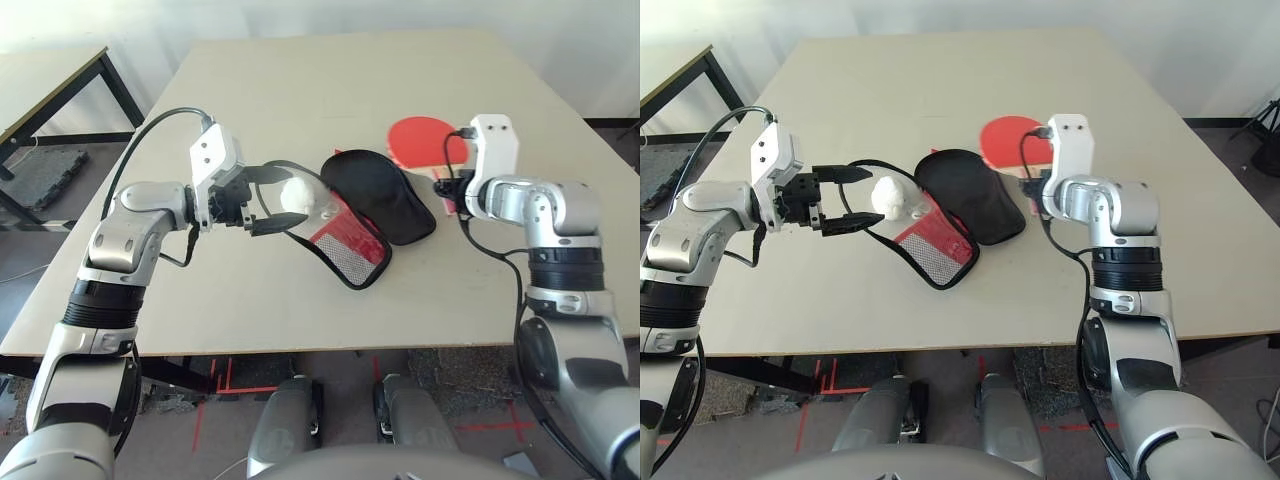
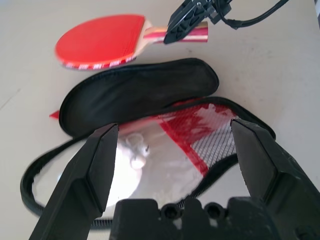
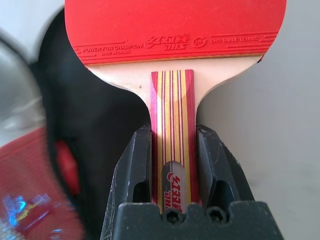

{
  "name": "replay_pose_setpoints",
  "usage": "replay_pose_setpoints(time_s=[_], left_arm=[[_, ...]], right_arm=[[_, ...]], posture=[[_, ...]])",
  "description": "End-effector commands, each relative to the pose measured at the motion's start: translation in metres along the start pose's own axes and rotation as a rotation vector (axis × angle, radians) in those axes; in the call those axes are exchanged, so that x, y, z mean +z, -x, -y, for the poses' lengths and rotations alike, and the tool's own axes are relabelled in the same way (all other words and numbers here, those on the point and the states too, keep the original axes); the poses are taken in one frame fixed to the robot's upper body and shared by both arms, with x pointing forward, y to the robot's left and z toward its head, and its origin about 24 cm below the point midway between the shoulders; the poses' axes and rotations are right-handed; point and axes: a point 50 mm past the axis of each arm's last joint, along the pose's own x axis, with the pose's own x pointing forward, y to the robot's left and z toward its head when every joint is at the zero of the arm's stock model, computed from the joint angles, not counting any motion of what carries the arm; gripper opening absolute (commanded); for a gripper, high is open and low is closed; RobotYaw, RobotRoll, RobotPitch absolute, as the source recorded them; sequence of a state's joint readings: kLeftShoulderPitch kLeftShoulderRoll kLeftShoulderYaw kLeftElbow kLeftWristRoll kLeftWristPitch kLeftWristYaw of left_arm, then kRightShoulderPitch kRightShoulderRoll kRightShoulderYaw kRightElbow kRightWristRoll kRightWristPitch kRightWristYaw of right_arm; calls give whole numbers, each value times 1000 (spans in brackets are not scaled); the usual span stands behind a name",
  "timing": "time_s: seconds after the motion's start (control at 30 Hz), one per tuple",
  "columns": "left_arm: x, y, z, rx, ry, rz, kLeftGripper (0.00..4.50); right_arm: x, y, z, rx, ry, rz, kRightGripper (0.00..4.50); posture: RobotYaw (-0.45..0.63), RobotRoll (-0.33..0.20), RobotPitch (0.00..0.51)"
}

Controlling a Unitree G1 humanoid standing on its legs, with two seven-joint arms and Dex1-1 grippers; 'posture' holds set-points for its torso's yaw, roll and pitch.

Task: Store the ping-pong paddle in its case and zip it.

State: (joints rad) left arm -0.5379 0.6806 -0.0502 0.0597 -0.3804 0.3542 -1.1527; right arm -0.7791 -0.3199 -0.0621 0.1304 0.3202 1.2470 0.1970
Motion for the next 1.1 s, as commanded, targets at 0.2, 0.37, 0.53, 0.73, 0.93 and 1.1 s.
replay_pose_setpoints(time_s=[0.2,0.37,0.53,0.73,0.93,1.1], left_arm=[[-5,8,6,40,11,-14,4500],[-6,9,10,48,17,-13,4500],[-6,13,9,76,18,-13,4500],[-7,12,8,90,17,-13,4500],[-7,10,7,89,19,-9,4500],[-9,9,8,94,27,-9,4500]], right_arm=[[0,-11,-17,93,73,-48,1089],[-4,-16,-18,113,103,-74,1089],[-11,-19,-13,98,134,-108,1089],[-19,-25,-7,79,149,-121,1089],[-22,-29,-5,78,155,-120,1089],[-24,-35,-7,93,153,-117,1089]], posture=[[150,0,65],[163,0,67],[173,0,70],[165,0,66],[158,0,62],[162,0,58]])
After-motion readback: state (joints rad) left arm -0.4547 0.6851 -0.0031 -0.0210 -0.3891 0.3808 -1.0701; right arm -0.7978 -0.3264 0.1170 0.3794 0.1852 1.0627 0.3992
